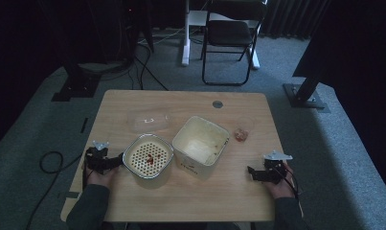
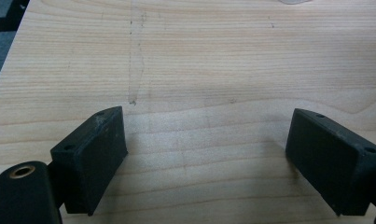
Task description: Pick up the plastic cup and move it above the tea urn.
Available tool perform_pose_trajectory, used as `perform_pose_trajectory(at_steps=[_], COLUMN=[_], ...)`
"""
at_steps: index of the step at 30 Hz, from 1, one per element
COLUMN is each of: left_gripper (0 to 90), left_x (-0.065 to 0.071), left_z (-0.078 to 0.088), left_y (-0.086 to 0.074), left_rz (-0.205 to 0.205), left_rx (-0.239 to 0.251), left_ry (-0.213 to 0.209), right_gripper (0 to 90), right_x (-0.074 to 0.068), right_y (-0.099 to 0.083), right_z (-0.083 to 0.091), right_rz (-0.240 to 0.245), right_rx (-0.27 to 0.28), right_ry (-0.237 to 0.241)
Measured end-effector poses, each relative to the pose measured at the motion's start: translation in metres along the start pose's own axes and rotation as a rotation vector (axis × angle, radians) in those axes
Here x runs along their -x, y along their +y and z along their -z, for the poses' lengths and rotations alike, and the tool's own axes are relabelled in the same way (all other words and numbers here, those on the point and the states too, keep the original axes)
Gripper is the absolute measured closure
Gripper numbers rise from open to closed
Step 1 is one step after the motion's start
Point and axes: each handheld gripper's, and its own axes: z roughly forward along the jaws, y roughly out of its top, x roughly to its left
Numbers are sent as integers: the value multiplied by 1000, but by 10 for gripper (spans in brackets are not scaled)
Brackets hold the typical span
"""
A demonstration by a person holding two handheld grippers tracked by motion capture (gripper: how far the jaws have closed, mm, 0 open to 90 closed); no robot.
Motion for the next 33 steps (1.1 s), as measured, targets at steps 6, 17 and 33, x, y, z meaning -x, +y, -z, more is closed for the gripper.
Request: perform_pose_trajectory(at_steps=[6, 17, 33], left_gripper=[176, 353, 384], left_x=[-1, -11, -20], left_z=[0, -2, 15], left_y=[2, 11, 60], left_rz=[-7, -5, -41], left_rx=[1, -16, 47], left_ry=[-7, -33, -134], right_gripper=[109, 109, 109], right_x=[0, 0, 0], right_y=[0, 0, 0], right_z=[0, 0, 0], right_rz=[-1, -4, -5], right_rx=[0, 0, -1], right_ry=[-1, -4, -5])
